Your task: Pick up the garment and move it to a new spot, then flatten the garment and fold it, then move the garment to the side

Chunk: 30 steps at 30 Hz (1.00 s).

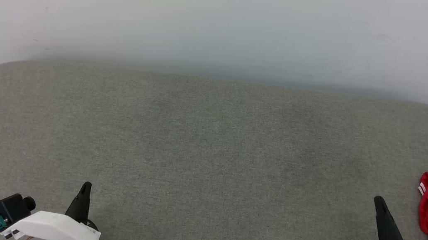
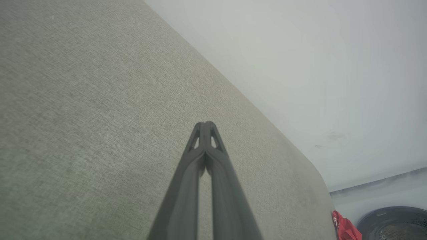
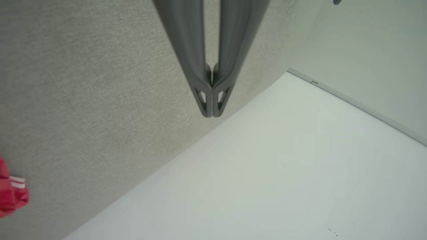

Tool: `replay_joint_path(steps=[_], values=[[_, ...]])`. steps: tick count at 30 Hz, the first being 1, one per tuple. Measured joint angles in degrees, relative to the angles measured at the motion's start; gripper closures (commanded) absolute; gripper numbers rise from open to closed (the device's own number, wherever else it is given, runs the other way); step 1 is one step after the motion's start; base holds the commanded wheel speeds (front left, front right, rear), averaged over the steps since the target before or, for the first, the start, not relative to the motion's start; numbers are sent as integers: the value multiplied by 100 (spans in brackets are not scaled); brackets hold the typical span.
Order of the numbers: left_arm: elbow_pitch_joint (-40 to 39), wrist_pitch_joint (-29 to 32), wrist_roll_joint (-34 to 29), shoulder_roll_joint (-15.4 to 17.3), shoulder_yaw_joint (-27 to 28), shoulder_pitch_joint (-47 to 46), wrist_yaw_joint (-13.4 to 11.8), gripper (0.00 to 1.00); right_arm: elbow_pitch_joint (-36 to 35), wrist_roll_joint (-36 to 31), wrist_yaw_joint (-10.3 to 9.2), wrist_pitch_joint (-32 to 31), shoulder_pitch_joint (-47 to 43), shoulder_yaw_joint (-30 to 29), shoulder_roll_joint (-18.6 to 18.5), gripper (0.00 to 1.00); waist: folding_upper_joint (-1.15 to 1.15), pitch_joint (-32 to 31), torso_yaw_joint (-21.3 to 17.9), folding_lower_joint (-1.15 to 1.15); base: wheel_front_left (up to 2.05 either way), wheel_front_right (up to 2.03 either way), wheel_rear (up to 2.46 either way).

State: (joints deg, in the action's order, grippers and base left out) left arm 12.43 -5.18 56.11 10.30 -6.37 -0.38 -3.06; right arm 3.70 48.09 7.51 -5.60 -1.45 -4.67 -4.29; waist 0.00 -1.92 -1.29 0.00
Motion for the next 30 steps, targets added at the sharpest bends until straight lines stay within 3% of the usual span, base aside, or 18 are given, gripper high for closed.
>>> replay_joint_path(steps=[30], values=[[66,503,1604,-319,546,-238,458,100,453,1929,-1,-33,305,-81,62,100,0,74,45,0,0,0,0]])
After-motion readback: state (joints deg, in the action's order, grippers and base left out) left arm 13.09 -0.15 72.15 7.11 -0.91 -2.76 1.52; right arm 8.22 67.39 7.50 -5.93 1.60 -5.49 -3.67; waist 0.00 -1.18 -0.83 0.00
